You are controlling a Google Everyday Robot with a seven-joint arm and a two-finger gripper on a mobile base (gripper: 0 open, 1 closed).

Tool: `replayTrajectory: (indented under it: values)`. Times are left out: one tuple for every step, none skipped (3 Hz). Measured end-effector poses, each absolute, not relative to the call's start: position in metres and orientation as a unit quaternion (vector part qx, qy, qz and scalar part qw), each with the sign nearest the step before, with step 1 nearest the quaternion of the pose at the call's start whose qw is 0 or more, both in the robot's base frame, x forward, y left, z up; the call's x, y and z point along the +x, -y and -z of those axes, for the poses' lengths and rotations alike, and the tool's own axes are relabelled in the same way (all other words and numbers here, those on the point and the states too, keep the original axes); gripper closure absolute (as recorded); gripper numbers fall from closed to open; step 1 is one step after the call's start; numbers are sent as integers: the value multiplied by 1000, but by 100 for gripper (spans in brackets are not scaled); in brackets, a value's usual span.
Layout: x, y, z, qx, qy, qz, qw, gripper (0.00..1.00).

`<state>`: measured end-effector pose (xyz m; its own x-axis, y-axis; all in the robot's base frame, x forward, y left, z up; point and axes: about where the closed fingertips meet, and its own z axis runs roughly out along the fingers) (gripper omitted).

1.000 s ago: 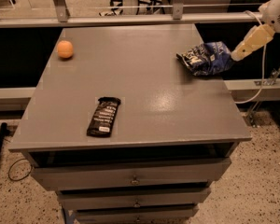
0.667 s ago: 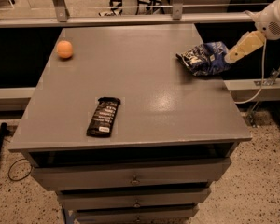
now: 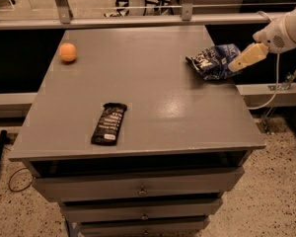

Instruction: Pick blue chip bag

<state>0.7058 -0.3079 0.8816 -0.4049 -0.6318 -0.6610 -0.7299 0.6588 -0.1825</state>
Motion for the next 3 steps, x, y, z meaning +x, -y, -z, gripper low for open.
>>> replayTrajectory:
  values:
    - [707, 299, -876, -402, -834, -89, 367, 40]
    - [700, 282, -881, -399, -828, -123, 376, 62]
    - [687, 252, -903, -411, -807, -161, 391, 87]
